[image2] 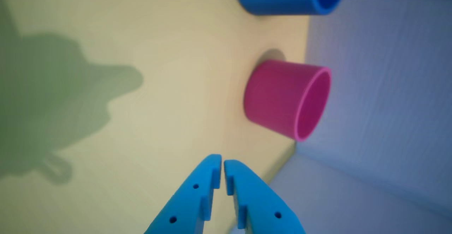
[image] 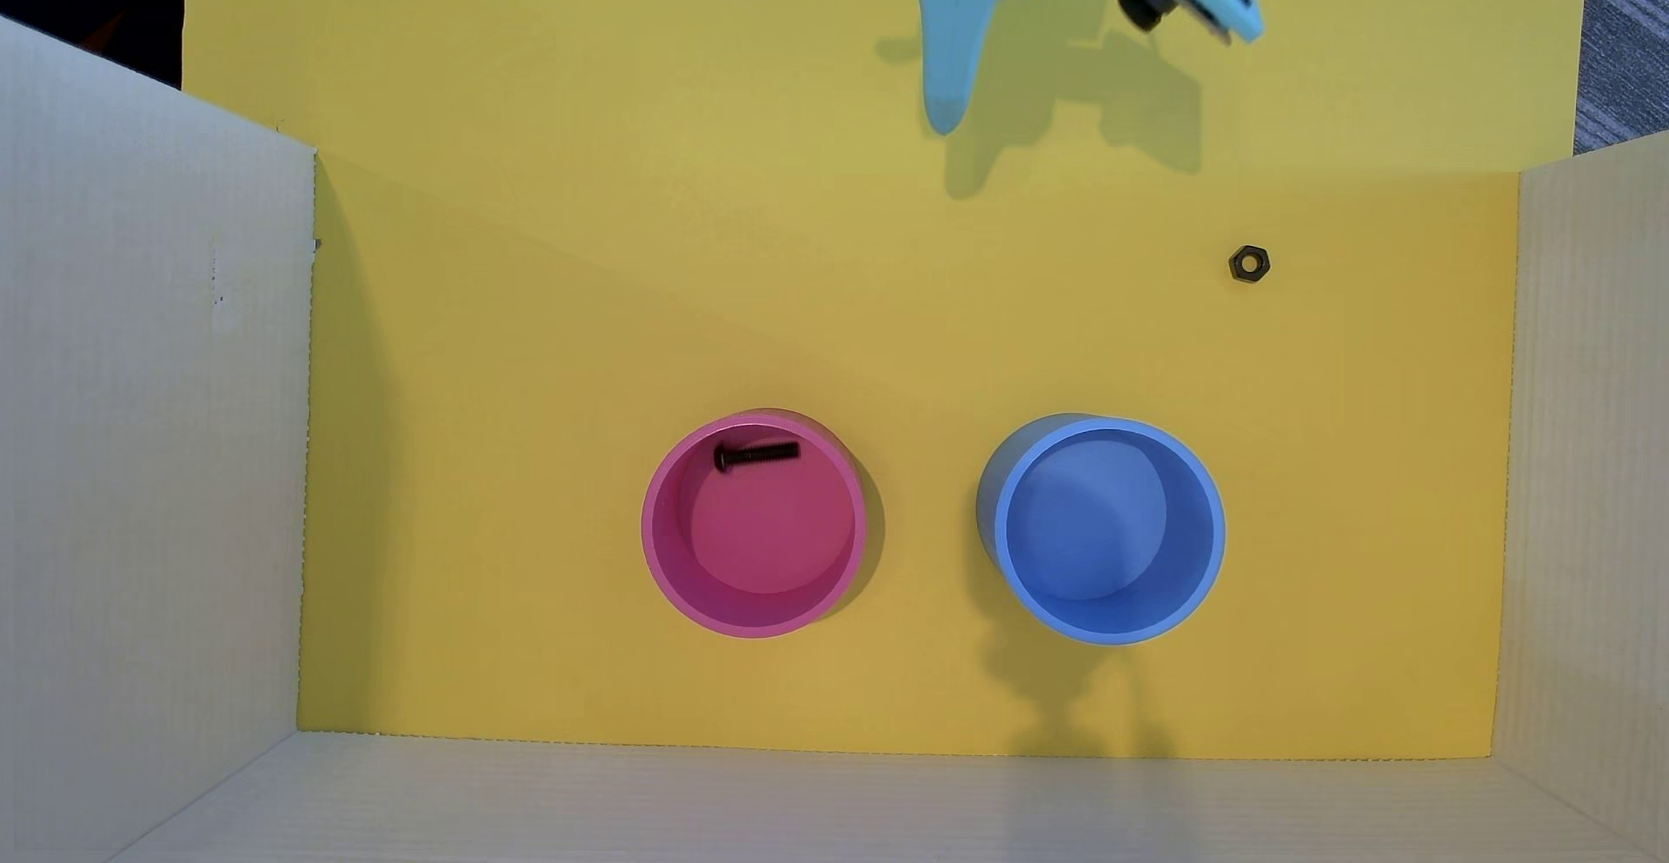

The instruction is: Pick up the bolt and place it in the pink box

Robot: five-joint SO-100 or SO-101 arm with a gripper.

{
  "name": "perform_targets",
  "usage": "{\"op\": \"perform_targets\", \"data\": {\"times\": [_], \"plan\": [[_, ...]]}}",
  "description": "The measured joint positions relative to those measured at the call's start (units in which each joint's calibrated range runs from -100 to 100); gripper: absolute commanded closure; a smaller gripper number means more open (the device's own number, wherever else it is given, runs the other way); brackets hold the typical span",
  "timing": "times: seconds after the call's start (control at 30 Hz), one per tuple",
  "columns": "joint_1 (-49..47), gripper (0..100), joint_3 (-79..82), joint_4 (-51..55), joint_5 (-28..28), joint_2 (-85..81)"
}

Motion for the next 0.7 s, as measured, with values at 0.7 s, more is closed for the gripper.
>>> {"op": "perform_targets", "data": {"times": [0.7], "plan": [[-0.15, 98, 11.35, 4.71, -4.74, -1.10]]}}
